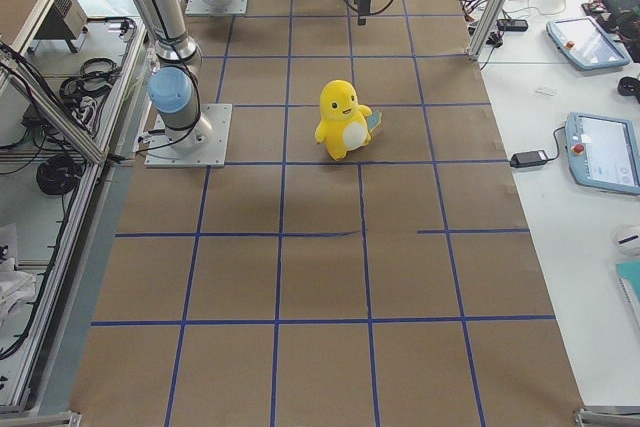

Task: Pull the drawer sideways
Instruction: 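Hold the white handle closed in the left gripper, then pull the handle with the left gripper, sliding the drawer out, then keep pulling the drawer outward with the left gripper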

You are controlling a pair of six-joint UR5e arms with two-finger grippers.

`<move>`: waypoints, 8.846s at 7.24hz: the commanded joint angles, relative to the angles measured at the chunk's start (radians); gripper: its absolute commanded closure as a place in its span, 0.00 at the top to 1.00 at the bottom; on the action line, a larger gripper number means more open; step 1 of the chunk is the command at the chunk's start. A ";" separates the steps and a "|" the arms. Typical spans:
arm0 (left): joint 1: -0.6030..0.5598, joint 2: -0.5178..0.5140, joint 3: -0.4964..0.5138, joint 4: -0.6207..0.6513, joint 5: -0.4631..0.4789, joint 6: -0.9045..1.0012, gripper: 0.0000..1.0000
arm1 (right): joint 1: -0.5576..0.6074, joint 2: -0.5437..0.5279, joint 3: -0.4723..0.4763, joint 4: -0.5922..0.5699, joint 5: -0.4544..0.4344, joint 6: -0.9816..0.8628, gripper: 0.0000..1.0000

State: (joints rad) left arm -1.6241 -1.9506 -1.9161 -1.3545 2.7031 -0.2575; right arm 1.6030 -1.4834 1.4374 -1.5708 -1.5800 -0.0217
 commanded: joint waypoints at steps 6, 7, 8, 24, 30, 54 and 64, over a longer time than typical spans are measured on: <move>0.029 -0.004 -0.009 -0.003 0.000 0.001 0.56 | 0.000 0.000 0.000 0.000 0.000 0.000 1.00; 0.027 -0.001 -0.009 -0.003 -0.002 0.004 0.56 | 0.000 0.000 0.000 0.000 0.000 -0.001 1.00; 0.018 0.005 -0.008 -0.005 -0.002 0.006 0.56 | 0.000 0.000 0.000 0.000 0.000 0.000 1.00; 0.010 0.015 -0.017 -0.003 -0.015 0.012 0.27 | 0.000 0.000 0.000 0.000 0.000 0.000 1.00; -0.017 0.019 -0.009 0.006 -0.016 0.020 0.24 | 0.000 0.000 0.000 0.000 0.000 0.000 1.00; -0.172 0.030 0.080 -0.005 -0.163 0.064 0.25 | 0.000 0.000 0.000 0.000 0.000 0.000 1.00; -0.168 0.032 0.068 -0.008 -0.157 0.058 0.70 | 0.000 0.000 0.000 0.000 0.000 0.000 1.00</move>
State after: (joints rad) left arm -1.7929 -1.9195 -1.8414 -1.3622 2.5463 -0.1943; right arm 1.6030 -1.4834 1.4373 -1.5708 -1.5800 -0.0215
